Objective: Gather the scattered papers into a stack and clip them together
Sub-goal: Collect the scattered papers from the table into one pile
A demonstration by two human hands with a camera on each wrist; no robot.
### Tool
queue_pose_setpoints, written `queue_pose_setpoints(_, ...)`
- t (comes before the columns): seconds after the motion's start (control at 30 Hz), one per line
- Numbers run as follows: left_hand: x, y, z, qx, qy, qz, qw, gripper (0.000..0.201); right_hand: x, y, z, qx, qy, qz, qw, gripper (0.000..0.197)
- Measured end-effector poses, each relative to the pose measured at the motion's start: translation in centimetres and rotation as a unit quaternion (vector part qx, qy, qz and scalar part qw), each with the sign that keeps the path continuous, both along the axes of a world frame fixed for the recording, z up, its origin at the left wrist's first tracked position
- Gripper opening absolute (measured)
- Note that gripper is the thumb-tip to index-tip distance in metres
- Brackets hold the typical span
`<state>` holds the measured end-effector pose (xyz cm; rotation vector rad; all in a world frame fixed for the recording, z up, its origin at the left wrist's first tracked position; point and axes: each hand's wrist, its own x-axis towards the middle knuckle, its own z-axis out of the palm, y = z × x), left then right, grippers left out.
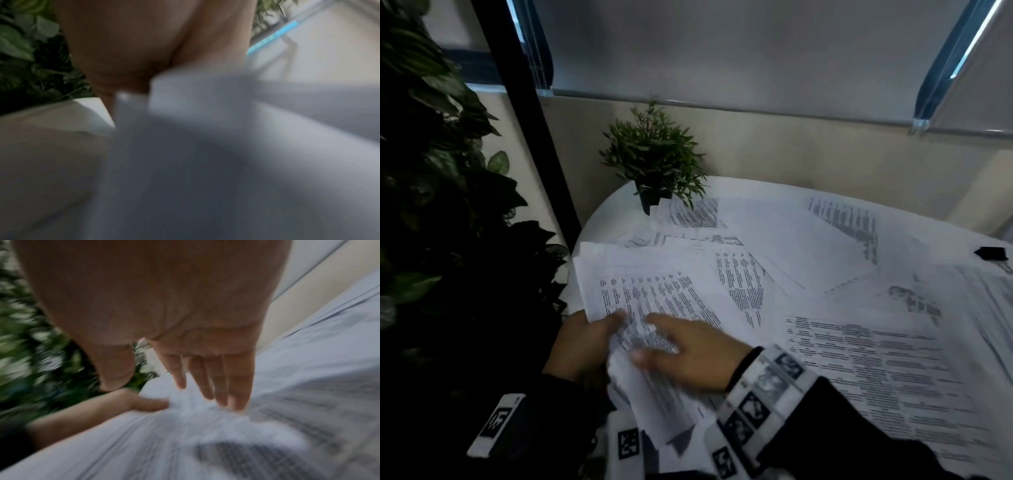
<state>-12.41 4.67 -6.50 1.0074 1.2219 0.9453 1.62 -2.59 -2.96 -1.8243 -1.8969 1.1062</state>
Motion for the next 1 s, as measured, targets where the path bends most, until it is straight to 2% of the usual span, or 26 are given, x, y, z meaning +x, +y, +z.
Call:
queue_pose_setpoints(0.03, 0.0, 0.0, 0.1, 0.008, -0.008, 0.006, 1.0, 0.013, 2.0, -0.1, 0.4, 0.02, 0.017, -0.09, 0.996, 0.073)
queue_pose_setpoints(0.1, -0.1, -0.1, 0.7, 0.022, -0.041, 0.005, 0.999, 0.016, 6.0, 0.0, 0.9, 0.085, 0.019, -0.247, 0.965, 0.074)
queue_pose_setpoints(0.17, -0.2, -0.2, 1.4, 0.022, -0.081, -0.002, 0.996, 0.028, 8.7, 0.4, 0.9, 0.086, 0.018, -0.305, 0.948, 0.084)
queue_pose_setpoints(0.23, -0.2, -0.4, 2.3, 0.027, -0.117, -0.013, 0.993, 0.041, 10.1, 0.5, 0.8, 0.061, 0.096, -0.299, 0.947, 0.079)
queue_pose_setpoints(0.3, 0.0, -0.7, 3.0, 0.041, -0.127, -0.019, 0.991, 0.048, 10.9, 0.3, 0.7, 0.09, 0.168, -0.28, 0.941, 0.05)
queue_pose_setpoints(0.37, 0.4, -0.9, 3.5, 0.053, -0.133, -0.028, 0.989, 0.044, 11.5, -0.2, 0.7, 0.146, 0.22, -0.296, 0.918, 0.025)
queue_pose_setpoints(0.5, 0.6, -0.7, 3.8, 0.011, -0.134, -0.042, 0.99, 0.025, 13.0, -1.2, -0.1, 0.178, 0.251, -0.319, 0.897, 0.023)
queue_pose_setpoints(0.57, 0.7, -0.6, 3.4, 0.031, -0.106, -0.036, 0.993, 0.021, 13.7, -1.8, -0.2, 0.175, 0.264, -0.325, 0.891, 0.017)
queue_pose_setpoints(0.63, 0.9, -0.7, 3.2, 0.069, -0.087, -0.003, 0.994, 0.029, 14.2, -2.5, 0.1, 0.181, 0.278, -0.33, 0.884, 0.017)
queue_pose_setpoints(0.73, 1.2, -1.3, 3.4, 0.099, -0.159, 0.029, 0.982, 0.056, 14.5, -3.4, -0.1, 0.167, 0.276, -0.312, 0.893, 0.066)
queue_pose_setpoints(0.77, 1.2, -1.3, 3.6, 0.102, -0.169, 0.032, 0.98, 0.058, 14.4, -3.6, -0.2, 0.164, 0.274, -0.318, 0.893, 0.066)
queue_pose_setpoints(0.83, 1.3, -1.3, 3.7, 0.086, -0.169, 0.032, 0.981, 0.055, 14.0, -3.8, -0.1, 0.183, 0.255, -0.331, 0.89, 0.03)
queue_pose_setpoints(0.87, 1.4, -1.2, 3.7, 0.07, -0.17, 0.027, 0.983, 0.045, 13.8, -3.8, 0.0, 0.204, 0.245, -0.344, 0.883, 0.014)
queue_pose_setpoints(0.93, 1.2, -0.9, 3.9, 0.037, -0.176, 0.013, 0.984, 0.025, 13.6, -3.9, 0.3, 0.24, 0.241, -0.375, 0.862, 0.019)
queue_pose_setpoints(1.0, 1.0, -0.8, 4.1, 0.032, -0.174, -0.002, 0.984, 0.021, 13.7, -4.2, 0.3, 0.246, 0.258, -0.401, 0.844, 0.03)
